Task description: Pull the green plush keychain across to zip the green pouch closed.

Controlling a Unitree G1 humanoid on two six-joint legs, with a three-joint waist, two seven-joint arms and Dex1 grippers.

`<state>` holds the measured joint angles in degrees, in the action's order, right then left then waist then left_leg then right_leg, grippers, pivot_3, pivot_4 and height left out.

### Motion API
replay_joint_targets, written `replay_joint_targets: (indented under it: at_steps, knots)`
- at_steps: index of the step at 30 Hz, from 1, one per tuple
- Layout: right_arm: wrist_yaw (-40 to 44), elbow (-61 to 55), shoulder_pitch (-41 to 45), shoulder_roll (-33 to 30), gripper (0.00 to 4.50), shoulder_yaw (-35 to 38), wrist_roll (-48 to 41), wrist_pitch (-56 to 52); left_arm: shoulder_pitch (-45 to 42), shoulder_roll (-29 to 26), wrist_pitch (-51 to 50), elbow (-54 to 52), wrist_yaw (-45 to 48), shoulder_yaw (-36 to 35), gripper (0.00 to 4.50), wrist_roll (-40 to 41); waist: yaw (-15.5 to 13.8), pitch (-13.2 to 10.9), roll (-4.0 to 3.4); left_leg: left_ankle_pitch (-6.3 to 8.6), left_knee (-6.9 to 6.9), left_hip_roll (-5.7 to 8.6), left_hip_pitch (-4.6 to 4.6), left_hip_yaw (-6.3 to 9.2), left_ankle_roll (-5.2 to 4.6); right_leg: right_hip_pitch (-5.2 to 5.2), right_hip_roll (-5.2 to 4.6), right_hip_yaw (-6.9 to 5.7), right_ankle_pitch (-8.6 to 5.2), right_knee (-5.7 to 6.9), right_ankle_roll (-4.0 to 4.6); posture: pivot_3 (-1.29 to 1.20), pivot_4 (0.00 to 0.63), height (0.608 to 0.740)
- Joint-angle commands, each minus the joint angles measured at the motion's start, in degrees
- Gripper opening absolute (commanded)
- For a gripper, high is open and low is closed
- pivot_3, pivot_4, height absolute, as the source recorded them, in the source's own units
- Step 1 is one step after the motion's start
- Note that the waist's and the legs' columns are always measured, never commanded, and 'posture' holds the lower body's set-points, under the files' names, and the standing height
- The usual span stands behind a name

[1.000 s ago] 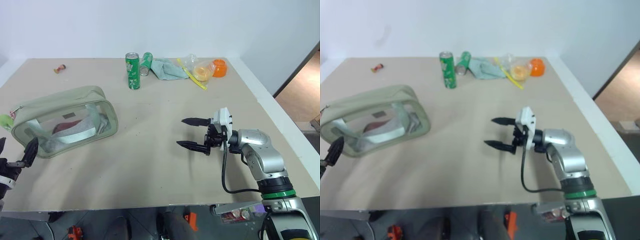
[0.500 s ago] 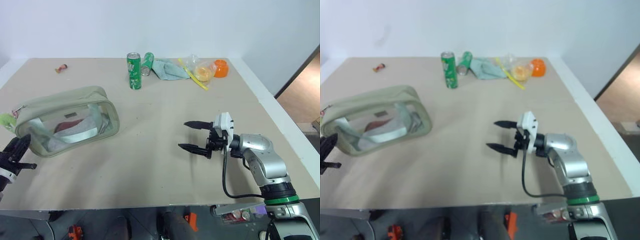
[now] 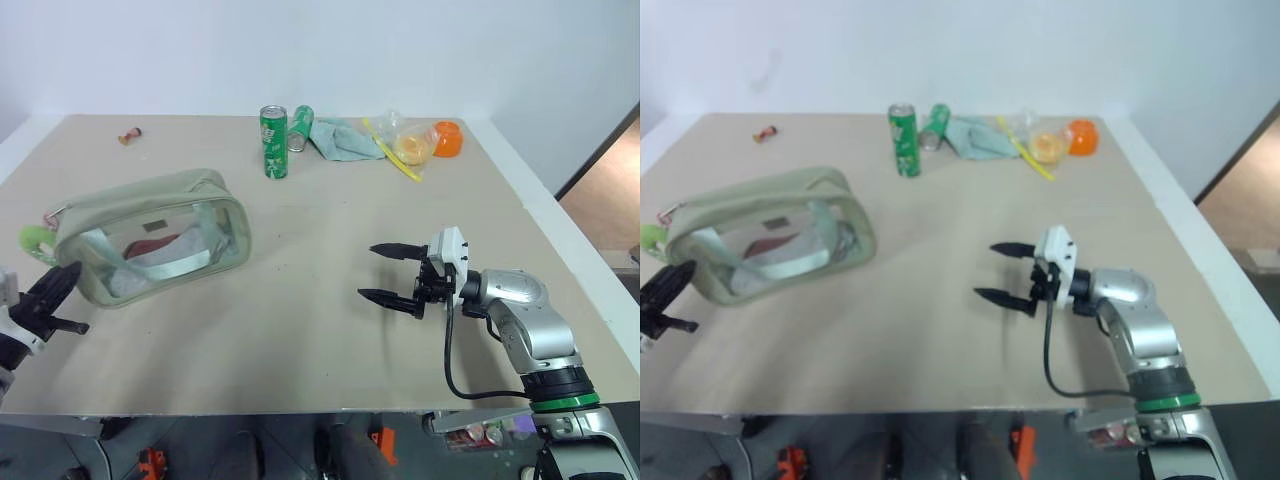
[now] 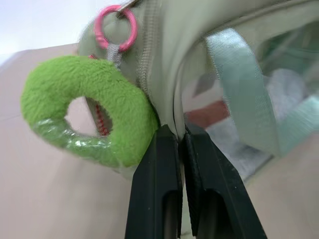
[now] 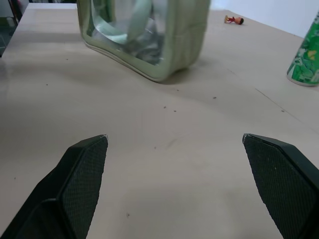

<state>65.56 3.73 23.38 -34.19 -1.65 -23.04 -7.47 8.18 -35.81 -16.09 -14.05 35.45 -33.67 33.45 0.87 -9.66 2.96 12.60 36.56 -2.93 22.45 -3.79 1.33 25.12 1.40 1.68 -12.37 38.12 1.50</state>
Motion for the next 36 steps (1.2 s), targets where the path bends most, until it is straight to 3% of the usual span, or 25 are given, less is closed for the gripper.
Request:
replay_joint_targets:
  at_steps: [1, 16, 36]
  knots:
    - [-0.06, -0.26, 1.17, -0.23, 4.50, 1.32, 0.21, 1.49, -3.21, -0.30, 0.27, -4.62, 2.52, 7.19, 0.03, -0.81, -0.11, 0.00, 0.00, -0.03, 0.01, 0.01, 0.02, -0.01, -0.02, -0.02, -0.10, -0.07, -0.01, 0.00, 0.00, 0.00, 0.150, 0.740]
    - [-2.18, 0.46, -1.03, -1.73, 4.50, 3.43, 1.08, 3.52, -14.39, 2.43, -2.54, -8.05, 7.36, 23.64, 0.03, 0.55, 0.19, 0.00, 0.00, -0.04, 0.04, 0.00, 0.04, 0.01, -0.04, -0.06, -0.03, -0.06, 0.04, 0.00, -0.11, 0.00, 0.150, 0.740]
    - [-2.99, 2.57, -2.77, -2.55, 4.50, 4.69, 1.61, 4.81, -16.15, -0.26, -7.08, -15.54, 16.15, 29.20, 0.03, 4.44, 0.36, -0.01, -0.01, -0.04, 0.02, 0.02, 0.02, 0.04, -0.03, -0.01, 0.19, 0.07, 0.04, 0.00, -0.11, 0.00, 0.150, 0.740]
